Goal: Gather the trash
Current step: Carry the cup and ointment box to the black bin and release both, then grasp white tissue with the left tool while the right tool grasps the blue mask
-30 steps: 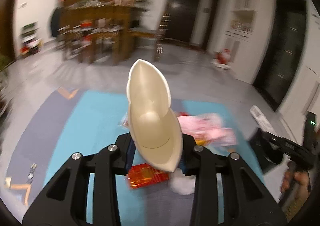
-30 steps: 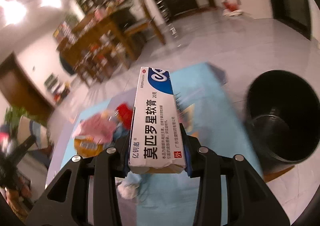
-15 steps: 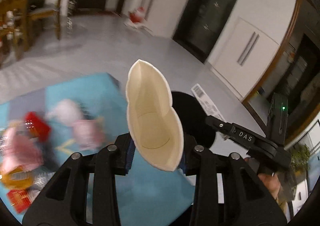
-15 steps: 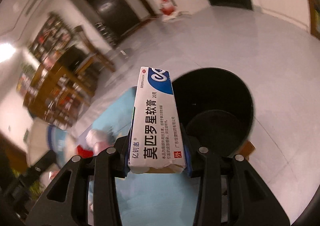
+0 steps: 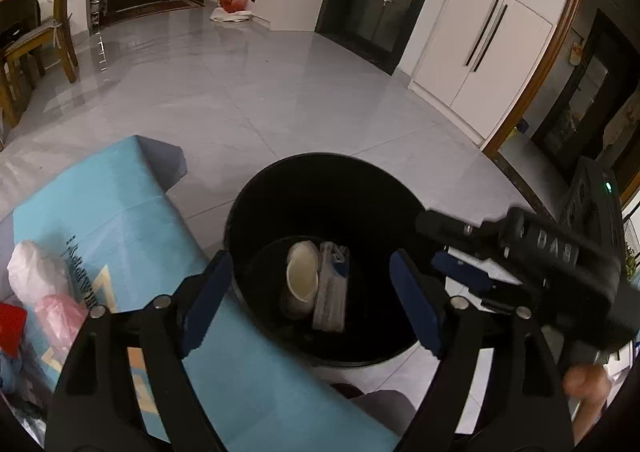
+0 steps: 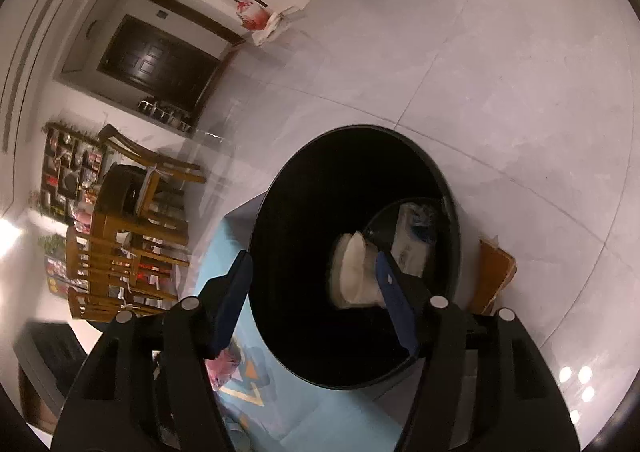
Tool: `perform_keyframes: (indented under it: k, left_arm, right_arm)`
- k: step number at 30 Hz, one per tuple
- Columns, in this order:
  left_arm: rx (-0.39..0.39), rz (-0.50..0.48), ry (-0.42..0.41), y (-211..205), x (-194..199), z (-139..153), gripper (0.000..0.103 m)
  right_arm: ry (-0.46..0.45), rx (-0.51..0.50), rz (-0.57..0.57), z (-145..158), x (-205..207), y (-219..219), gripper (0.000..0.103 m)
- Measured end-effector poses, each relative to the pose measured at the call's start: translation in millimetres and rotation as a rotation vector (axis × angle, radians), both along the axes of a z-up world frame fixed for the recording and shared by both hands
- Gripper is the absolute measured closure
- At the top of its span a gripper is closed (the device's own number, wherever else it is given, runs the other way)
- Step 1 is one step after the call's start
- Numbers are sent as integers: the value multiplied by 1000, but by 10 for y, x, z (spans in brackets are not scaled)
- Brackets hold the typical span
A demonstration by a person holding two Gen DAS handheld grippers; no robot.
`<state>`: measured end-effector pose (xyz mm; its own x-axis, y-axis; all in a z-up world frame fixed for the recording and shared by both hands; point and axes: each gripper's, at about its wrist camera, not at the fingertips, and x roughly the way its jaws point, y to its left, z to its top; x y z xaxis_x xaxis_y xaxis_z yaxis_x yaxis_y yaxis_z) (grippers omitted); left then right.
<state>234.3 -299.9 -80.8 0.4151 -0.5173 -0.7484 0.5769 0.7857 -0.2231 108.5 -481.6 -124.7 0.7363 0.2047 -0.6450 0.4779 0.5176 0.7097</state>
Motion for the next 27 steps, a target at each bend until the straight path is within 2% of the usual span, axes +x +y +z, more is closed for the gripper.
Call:
perform_keyframes:
  k: [2, 6, 12, 15, 20, 23, 27]
  left_arm:
    - [1, 12, -16, 92, -132, 11, 15]
    - [1, 26, -69, 540, -640, 27, 10]
    - [30, -4, -126, 1200, -1316, -90, 10]
    - [56, 42, -156, 1661, -1502, -62, 10]
    - [117, 181, -178, 2560, -1526, 51, 9]
    - [145, 279, -148, 3107, -1475, 4, 9]
    - [103, 314, -89, 3363, -1489, -97, 9]
  right_arm:
    - [-16, 6, 29, 30, 8, 75, 39]
    - [-54, -6, 121, 201, 172, 232, 37]
    - [-59, -131, 371, 368, 363, 916, 36]
    - [-75, -172, 525, 405, 396, 1341, 36]
    - [-89, -267, 802, 394, 404, 2147, 36]
    - [-81, -311, 911, 309, 346, 2467, 36]
    - [-39, -371, 1027, 209, 371, 2902, 36]
